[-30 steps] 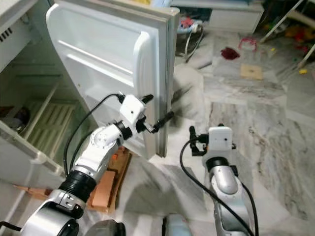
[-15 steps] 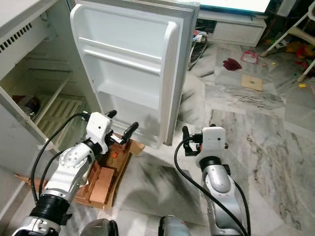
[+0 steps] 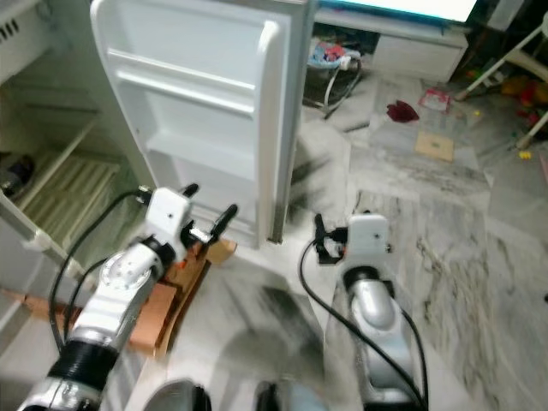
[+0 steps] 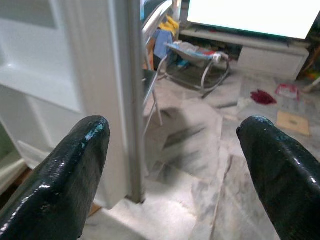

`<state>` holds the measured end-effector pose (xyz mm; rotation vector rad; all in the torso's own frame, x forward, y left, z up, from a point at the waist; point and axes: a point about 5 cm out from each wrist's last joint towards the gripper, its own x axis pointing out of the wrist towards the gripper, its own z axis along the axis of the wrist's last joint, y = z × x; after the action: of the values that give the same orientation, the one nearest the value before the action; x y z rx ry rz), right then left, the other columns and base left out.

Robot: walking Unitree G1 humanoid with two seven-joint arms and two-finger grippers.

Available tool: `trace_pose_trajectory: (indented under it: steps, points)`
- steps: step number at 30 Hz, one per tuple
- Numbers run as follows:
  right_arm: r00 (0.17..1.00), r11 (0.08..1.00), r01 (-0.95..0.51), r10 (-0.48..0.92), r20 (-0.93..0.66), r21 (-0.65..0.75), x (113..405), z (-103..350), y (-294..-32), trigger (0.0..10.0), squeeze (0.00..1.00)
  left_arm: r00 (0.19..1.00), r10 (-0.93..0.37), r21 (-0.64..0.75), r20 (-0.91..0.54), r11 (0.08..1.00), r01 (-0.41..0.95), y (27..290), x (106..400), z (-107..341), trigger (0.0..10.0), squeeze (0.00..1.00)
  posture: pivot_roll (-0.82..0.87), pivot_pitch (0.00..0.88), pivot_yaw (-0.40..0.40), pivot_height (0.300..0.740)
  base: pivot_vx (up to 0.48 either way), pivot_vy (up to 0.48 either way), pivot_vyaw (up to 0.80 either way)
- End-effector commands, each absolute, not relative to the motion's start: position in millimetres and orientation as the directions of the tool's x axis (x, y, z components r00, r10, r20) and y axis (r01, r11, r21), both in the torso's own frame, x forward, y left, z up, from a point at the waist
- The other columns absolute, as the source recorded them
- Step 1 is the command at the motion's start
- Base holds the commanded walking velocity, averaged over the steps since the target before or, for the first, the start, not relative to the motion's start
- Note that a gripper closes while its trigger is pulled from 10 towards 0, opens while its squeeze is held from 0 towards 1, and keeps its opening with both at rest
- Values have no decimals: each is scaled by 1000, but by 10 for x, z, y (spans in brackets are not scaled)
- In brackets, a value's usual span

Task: Restocking fridge

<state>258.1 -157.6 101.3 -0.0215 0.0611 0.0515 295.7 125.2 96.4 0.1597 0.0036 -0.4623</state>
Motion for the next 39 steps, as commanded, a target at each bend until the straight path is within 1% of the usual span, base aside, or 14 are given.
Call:
trace_pose_trajectory:
  steps: [1, 5, 6, 9, 12, 13, 17, 18, 23, 24, 31, 35, 39]
  points:
    - [997, 999, -32, 31, -64, -19, 2584, 1003, -1641, 10000, 0, 913, -403, 135, -59, 903, 408, 1231, 2927, 931, 10000, 0, -4, 57, -25, 740, 0, -439, 0]
    - [998, 999, -30, 28, -62, -27, 2590, 1005, -1648, 10000, 0, 925, -373, 136, -72, 915, 379, 1265, 2914, 902, 10000, 0, -4, 56, -26, 740, 0, -439, 0]
    - [998, 998, -30, 27, -64, -55, 2596, 1005, -1655, 10000, 0, 933, -353, 133, -77, 923, 360, 1284, 2915, 890, 10000, 0, -1, 55, -27, 740, 0, -439, 0]
    - [997, 996, -52, 48, -53, -66, 2606, 1017, -1623, 10000, 0, 940, -330, 142, -83, 930, 339, 1310, 2948, 897, 10000, 0, 0, 54, -27, 740, 0, -428, 575]
    - [998, 997, -51, 47, -51, -65, 2610, 1016, -1618, 10000, 0, 943, -323, 151, -81, 931, 332, 1320, 2977, 912, 10000, 0, -1, 53, -23, 740, 262, -397, 800]
    - [998, 998, -41, 39, -50, -54, 2610, 1013, -1632, 10000, 0, 955, -285, 161, -81, 942, 295, 1355, 3036, 934, 10000, 0, -4, 52, -19, 740, 334, -341, 0]
    - [998, 998, -31, 28, -48, -47, 2609, 1013, -1647, 10000, 0, 969, -235, 158, -83, 956, 245, 1411, 3112, 960, 10000, 0, -9, 50, -15, 740, 356, -315, 0]
    - [999, 998, -27, 25, -47, -48, 2606, 1014, -1651, 10000, 0, 973, -212, 167, -85, 960, 224, 1439, 3150, 974, 10000, 0, -13, 49, -12, 740, 442, 0, 0]
    - [999, 999, -18, 16, -45, -46, 2592, 1008, -1666, 10000, 0, 981, -180, 175, -76, 966, 191, 1472, 3227, 1012, 10000, 0, -17, 48, -10, 740, 472, 0, 0]
    - [999, 999, -17, 15, -44, -43, 2592, 1010, -1667, 10000, 0, 983, -166, 160, -76, 971, 177, 1482, 3241, 1015, 10000, 0, -17, 48, -9, 740, 480, 0, 0]
    - [999, 999, -17, 15, -43, -42, 2591, 1006, -1663, 10000, 0, 989, -127, 163, -76, 977, 138, 1502, 3254, 1010, 10000, 0, -17, 47, -11, 740, 449, 0, 0]
    - [999, 999, -21, 19, -44, -43, 2596, 999, -1664, 10000, 0, 990, -111, 169, -83, 978, 123, 1521, 3269, 990, 10000, 0, -14, 48, -14, 740, 389, 282, 0]
    - [999, 999, -23, 21, -46, -44, 2600, 998, -1663, 10000, 0, 989, -128, 176, -72, 975, 139, 1495, 3284, 1000, 10000, 0, -14, 48, -15, 740, 387, 284, 0]
